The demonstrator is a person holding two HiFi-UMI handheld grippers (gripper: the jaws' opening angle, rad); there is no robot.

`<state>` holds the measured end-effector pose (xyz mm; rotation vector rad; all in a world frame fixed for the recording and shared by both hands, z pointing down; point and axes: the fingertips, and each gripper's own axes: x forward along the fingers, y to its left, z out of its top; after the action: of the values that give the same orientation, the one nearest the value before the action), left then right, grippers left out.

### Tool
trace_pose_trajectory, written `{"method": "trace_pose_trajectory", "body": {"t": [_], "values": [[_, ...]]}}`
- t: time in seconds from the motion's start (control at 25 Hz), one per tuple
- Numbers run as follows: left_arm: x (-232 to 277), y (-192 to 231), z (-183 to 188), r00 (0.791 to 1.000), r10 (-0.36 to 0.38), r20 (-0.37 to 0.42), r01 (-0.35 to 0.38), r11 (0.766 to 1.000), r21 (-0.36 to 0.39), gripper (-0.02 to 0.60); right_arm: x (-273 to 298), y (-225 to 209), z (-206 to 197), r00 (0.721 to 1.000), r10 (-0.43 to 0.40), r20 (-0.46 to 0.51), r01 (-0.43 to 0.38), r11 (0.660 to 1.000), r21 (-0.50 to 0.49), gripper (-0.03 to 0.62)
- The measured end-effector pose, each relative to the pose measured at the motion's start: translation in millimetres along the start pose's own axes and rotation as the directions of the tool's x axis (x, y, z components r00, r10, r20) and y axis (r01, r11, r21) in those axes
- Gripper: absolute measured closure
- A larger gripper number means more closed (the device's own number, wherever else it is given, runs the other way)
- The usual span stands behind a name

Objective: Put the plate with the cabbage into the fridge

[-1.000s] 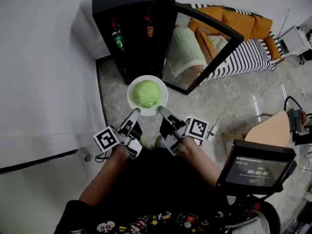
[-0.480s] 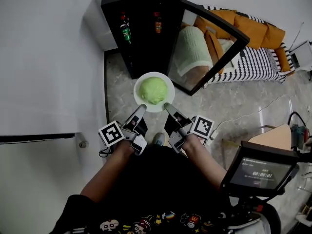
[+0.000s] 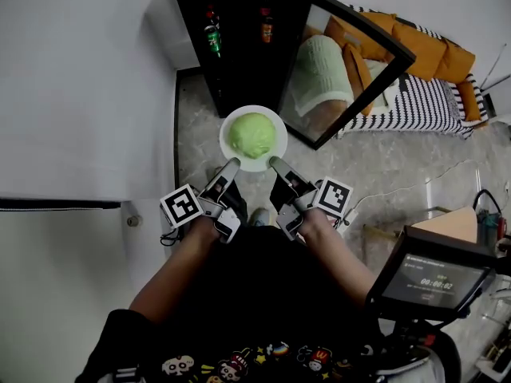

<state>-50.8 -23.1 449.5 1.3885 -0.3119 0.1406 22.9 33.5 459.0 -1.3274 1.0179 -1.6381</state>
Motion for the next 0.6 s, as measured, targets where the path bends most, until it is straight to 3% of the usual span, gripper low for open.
{"method": "trace_pose_trajectory", "body": {"t": [0.28,0.4,0.6], "values": [[4.6,-1.8,1.0,1.0,-0.012,-0.008,0.012,1.0,-0.005,0.568,2.2,1.3,2.4,1.0,0.012,0.003,-0.013,1.0,0.002,0.577],[4.6,-4.0,0.9,1.0,0.005,-0.026,-0.004,0.999,0.033,0.568,2.1,2.4,3.5,1.0,0.014,0.005,-0.014,1.0,0.0,0.577],[3.9,4.7,1.2,1.0,0.007,-0.022,-0.007,1.0,0.014,0.568,0.9,0.0,4.0,1.0,0.002,0.005,-0.002,1.0,-0.007,0.577]]}}
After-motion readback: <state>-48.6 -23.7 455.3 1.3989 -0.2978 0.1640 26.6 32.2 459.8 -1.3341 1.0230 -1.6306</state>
